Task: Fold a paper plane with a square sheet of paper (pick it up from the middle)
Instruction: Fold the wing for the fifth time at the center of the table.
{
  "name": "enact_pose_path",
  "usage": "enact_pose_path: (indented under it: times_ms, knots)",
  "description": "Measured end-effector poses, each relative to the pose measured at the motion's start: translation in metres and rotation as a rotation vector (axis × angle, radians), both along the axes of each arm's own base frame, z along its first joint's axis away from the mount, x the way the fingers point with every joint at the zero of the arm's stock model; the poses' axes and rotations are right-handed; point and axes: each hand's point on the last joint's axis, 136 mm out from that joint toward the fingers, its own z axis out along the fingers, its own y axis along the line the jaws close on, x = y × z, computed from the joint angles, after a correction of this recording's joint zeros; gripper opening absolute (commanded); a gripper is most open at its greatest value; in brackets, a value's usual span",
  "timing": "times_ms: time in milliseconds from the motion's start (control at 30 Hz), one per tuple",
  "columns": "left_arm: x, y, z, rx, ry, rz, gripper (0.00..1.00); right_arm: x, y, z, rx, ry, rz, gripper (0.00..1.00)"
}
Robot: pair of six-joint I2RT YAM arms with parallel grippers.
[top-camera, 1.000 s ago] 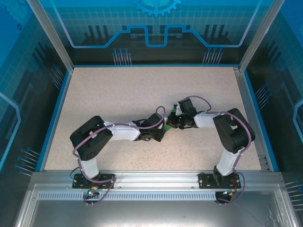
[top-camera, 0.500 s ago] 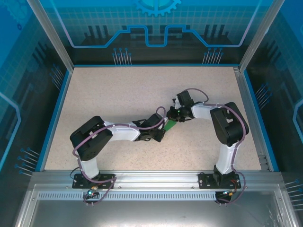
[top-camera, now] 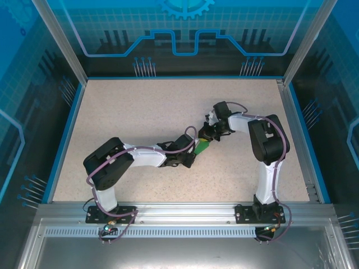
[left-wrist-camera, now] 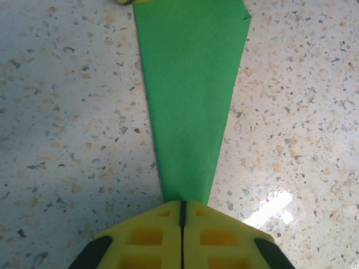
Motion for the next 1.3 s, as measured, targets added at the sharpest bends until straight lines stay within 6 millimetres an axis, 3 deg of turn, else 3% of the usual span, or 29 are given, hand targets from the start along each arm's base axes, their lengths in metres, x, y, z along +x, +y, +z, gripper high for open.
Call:
enact_pose_path:
  times_ms: [233, 467, 700, 867, 1033, 1300]
  knots:
    - [0.0, 0.0, 0.0, 0.001, -0.001, 0.001, 0.07, 0.028, -0.012, 0.002, -0.016, -0.025, -0.042, 0.0]
    - [0.0, 0.0, 0.0, 0.001, -0.001, 0.002, 0.08, 0.082, -0.056, 0.006, -0.097, -0.143, -0.17, 0.0]
    - [0.002, -0.003, 0.003, -0.009, -0.004, 0.0, 0.13, 0.097, -0.08, 0.011, -0.15, -0.203, -0.222, 0.0]
    - [-0.001, -0.005, 0.006, -0.009, 0.026, -0.01, 0.19, 0.079, -0.081, 0.039, -0.131, -0.245, -0.219, 0.0]
    - [-0.009, -0.004, 0.009, 0.012, 0.084, -0.024, 0.33, 0.041, -0.08, 0.064, -0.089, -0.276, -0.205, 0.07]
    - [-0.018, 0.006, 0.021, 0.08, 0.145, -0.025, 0.48, -0.024, -0.081, 0.059, -0.061, -0.239, -0.184, 0.2]
